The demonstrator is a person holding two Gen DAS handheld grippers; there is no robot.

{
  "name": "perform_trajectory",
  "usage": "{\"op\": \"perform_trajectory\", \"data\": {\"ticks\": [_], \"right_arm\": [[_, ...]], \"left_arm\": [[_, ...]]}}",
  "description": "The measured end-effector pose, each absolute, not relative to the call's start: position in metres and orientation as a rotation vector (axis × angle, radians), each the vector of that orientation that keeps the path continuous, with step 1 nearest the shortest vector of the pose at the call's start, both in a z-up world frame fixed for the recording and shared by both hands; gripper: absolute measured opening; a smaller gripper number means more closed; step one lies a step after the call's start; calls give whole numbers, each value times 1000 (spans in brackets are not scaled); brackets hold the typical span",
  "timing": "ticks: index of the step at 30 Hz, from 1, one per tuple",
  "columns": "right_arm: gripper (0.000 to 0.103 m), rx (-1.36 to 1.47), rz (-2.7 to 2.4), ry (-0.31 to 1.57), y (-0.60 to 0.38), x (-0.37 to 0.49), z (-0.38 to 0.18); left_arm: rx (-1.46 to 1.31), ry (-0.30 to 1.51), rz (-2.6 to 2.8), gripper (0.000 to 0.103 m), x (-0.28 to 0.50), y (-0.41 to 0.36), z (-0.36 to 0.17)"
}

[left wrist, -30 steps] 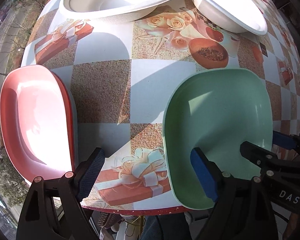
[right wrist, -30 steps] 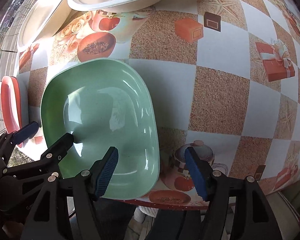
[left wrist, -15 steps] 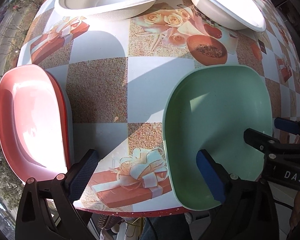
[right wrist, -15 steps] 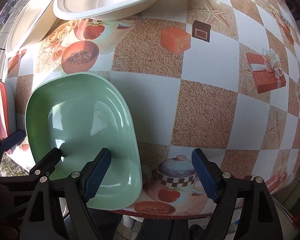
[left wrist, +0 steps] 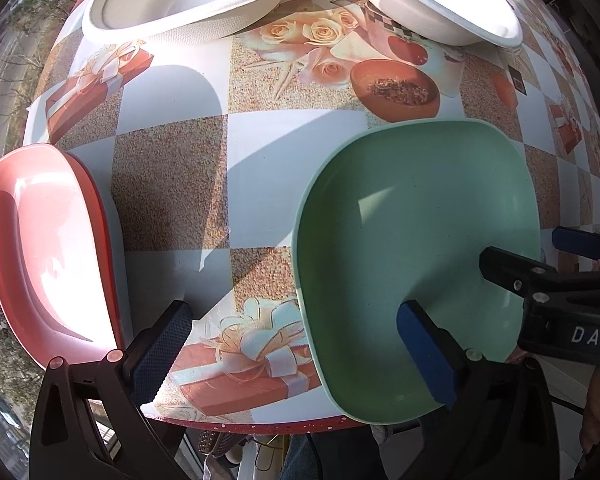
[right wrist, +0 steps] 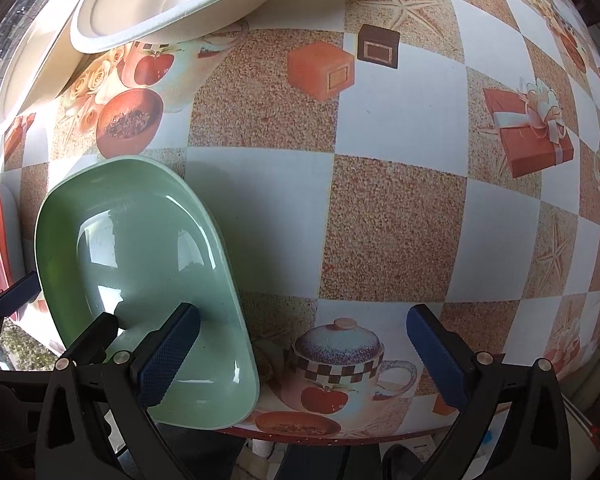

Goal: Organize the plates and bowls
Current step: 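Carry the green plate with the right gripper toward the pink plate, then lower the green plate onto the pink plate and open the right gripper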

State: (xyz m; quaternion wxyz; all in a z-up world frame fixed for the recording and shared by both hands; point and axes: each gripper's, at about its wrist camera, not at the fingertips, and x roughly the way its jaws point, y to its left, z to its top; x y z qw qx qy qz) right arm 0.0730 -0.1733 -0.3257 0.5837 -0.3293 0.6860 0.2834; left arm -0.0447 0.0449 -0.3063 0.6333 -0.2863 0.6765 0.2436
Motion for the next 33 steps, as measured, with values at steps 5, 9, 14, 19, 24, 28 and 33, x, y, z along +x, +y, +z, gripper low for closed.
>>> {"op": "perform_trajectory", "data": {"ticks": [5, 9, 14, 19, 24, 28, 33], "right_arm": [[103, -791, 674, 1600, -170, 74, -324], [85, -834, 740, 1550, -165, 62, -312], [66, -828, 760, 1544, -162, 60, -305], [25, -803, 797, 1556, -168, 58, -295], [18, -736, 779, 1664, -177, 55, -300], [18, -745, 783, 1713, -183, 42, -301], [18, -758, 812, 1743, -179, 32, -297]], "left_arm": [[-632, 1557, 530, 97, -35, 38, -304], [-616, 1551, 506, 82, -28, 33, -298], [-598, 1519, 458, 42, -18, 27, -289], [-664, 1500, 458, 20, -23, 41, -289], [-634, 1525, 449, 19, -28, 41, -287], [-601, 1531, 450, 19, -37, 39, -282], [-596, 1506, 465, 19, -49, 42, -270]]}}
